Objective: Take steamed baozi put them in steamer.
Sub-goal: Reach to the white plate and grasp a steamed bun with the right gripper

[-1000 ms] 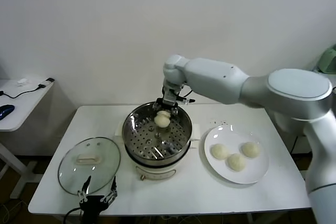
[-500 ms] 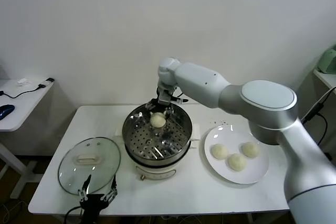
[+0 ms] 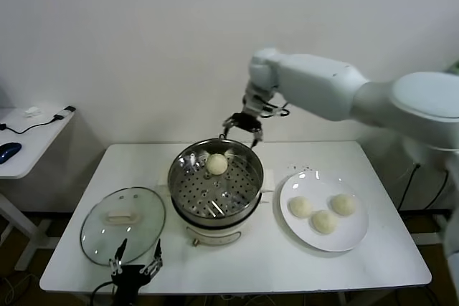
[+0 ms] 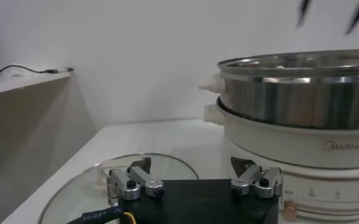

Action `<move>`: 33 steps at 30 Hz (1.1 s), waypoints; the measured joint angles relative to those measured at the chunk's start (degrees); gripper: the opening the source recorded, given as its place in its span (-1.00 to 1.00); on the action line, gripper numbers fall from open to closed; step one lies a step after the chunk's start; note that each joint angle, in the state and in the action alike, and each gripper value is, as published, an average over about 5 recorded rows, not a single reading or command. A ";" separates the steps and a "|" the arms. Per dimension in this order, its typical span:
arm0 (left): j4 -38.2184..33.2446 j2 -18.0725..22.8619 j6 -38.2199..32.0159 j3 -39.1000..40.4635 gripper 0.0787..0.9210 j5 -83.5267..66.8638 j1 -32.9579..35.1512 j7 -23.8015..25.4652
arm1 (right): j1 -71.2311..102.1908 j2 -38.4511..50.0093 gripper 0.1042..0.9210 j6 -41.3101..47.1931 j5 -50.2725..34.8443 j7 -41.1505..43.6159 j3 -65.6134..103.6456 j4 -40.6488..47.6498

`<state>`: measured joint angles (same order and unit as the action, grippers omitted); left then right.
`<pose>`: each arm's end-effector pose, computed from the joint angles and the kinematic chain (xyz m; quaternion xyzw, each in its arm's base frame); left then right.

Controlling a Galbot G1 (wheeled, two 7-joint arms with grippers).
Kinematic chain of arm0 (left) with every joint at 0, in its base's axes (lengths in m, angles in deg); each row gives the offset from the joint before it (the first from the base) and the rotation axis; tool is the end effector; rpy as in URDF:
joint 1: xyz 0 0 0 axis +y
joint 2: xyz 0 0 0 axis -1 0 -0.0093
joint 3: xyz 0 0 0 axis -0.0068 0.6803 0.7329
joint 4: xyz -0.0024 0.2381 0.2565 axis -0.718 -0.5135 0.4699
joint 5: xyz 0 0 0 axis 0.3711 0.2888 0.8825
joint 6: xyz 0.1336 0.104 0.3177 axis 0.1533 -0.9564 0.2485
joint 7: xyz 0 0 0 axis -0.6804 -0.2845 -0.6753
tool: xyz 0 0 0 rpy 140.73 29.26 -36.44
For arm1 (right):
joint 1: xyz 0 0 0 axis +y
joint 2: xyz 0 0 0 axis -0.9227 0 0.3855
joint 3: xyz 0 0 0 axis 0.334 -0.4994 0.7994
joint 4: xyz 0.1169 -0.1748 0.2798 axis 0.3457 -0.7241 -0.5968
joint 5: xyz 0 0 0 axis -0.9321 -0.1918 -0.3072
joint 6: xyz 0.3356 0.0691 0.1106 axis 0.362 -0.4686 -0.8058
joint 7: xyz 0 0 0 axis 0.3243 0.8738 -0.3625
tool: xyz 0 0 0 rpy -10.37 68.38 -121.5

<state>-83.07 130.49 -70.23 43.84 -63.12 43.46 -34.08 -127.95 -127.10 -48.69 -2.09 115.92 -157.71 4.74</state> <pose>0.1073 0.0318 -0.3601 0.0284 -0.9902 -0.0363 0.1318 0.6212 0.0203 -0.0088 0.6522 -0.2918 0.6875 0.1300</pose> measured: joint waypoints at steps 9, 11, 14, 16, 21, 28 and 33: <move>0.41 -0.11 0.04 -0.22 0.77 -0.39 -0.13 0.01 | -1.67 13.23 0.76 21.52 -8.56 -5.56 -8.35 -14.07; 0.45 -0.11 0.04 -0.37 0.77 -0.47 -0.11 0.02 | -0.48 14.62 0.76 25.63 -9.74 -6.81 -8.61 -15.73; 0.43 -0.09 0.05 -0.59 0.77 -0.53 -0.04 0.02 | 2.02 15.79 0.76 30.81 -10.87 -8.19 -8.33 -16.98; 0.39 -0.05 0.06 -0.69 0.77 -0.52 0.05 0.03 | 3.96 16.14 0.76 33.60 -11.29 -8.99 -7.80 -17.22; 0.44 0.01 0.02 -0.71 0.77 -0.39 0.39 0.04 | 9.10 16.23 0.76 38.93 -11.75 -10.99 -5.75 -16.49; 0.50 0.01 -0.03 -0.64 0.77 -0.32 0.55 0.03 | 15.61 15.62 0.76 43.89 -11.38 -13.50 -2.20 -14.36; 0.48 0.01 -0.02 -0.57 0.77 -0.31 0.48 0.03 | 18.89 15.36 0.76 46.10 -10.54 -14.87 0.11 -13.05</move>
<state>-82.59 130.50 -70.25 43.27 -63.43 43.94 -34.06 -109.06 -111.74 -2.59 -12.63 101.05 -157.60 -8.31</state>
